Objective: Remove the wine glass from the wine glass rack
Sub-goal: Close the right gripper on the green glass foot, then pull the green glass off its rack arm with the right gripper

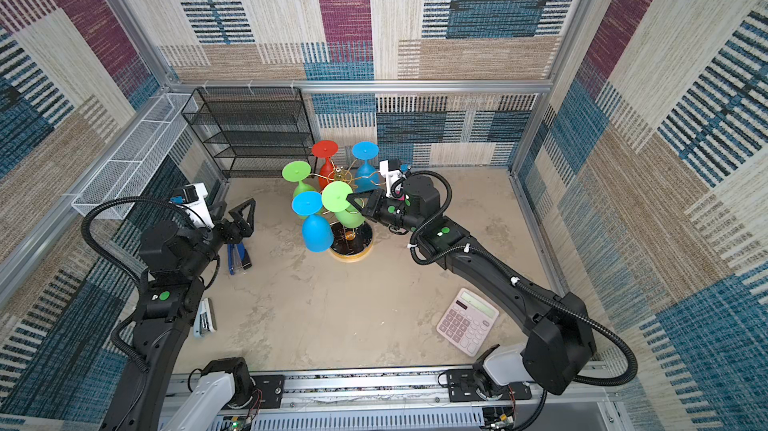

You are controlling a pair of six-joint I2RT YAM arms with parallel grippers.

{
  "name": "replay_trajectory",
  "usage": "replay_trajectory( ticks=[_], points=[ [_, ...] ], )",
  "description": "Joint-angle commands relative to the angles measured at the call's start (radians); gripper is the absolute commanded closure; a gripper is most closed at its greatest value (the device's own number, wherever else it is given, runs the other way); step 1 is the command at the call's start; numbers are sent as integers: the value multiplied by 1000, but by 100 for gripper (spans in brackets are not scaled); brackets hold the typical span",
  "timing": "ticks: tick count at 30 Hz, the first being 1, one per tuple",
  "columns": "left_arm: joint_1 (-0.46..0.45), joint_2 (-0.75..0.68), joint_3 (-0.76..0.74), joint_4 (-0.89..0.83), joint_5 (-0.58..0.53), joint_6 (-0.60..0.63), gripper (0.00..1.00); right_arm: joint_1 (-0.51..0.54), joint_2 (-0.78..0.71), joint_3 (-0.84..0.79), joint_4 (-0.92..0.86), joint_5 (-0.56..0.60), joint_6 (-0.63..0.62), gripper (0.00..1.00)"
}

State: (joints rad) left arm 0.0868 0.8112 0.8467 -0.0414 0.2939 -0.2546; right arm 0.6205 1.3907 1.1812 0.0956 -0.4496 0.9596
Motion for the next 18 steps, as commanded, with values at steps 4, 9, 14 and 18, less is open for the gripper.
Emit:
replay_trajectory(
  ticks=[4, 9, 14, 18],
  points=[
    [0, -1, -4, 31, -1, 3, 11, 11, -12, -3, -17, -17, -34, 100],
    [0, 0, -4, 32, -1, 3, 11, 18, -35, -20, -46, -17, -51, 100],
    [1, 0, -5, 35, -1, 0, 11, 18, -81, -55, -62, -8, -59, 100],
    [1, 0, -5, 34, -2, 0, 11, 18, -132, -89, -74, 11, -68, 100]
  ],
)
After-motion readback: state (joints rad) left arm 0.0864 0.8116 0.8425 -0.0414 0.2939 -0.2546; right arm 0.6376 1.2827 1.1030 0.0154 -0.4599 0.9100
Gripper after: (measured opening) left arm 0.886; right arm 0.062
